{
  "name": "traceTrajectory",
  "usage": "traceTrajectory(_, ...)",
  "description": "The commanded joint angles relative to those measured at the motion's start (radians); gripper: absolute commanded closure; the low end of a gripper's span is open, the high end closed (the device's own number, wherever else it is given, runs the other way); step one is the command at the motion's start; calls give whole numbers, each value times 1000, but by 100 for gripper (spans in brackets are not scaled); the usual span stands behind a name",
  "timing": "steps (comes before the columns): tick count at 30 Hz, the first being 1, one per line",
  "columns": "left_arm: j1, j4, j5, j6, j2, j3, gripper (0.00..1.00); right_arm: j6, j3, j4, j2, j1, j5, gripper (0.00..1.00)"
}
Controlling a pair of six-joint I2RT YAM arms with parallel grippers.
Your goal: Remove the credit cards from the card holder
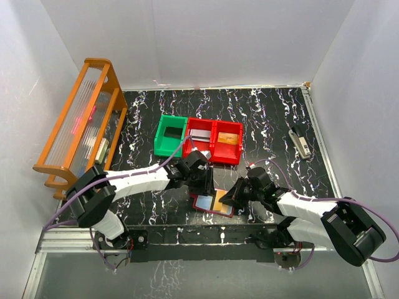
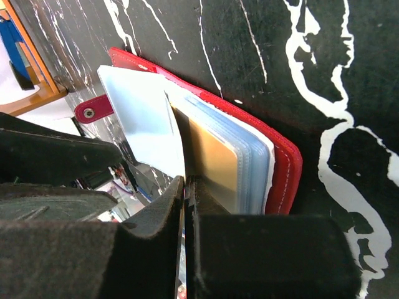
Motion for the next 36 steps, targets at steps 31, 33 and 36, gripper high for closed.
traceTrajectory(31, 0, -110, -80, -20, 100, -45, 91, -94, 32, 87, -14, -2, 6, 100)
traceTrajectory(33, 1, -109, -92, -30, 85, -55, 91, -111, 35, 55, -54, -2, 32, 100)
traceTrajectory(36, 1, -109, -113, -42, 71, -67, 92, -150, 38, 7, -112, -2, 63, 100)
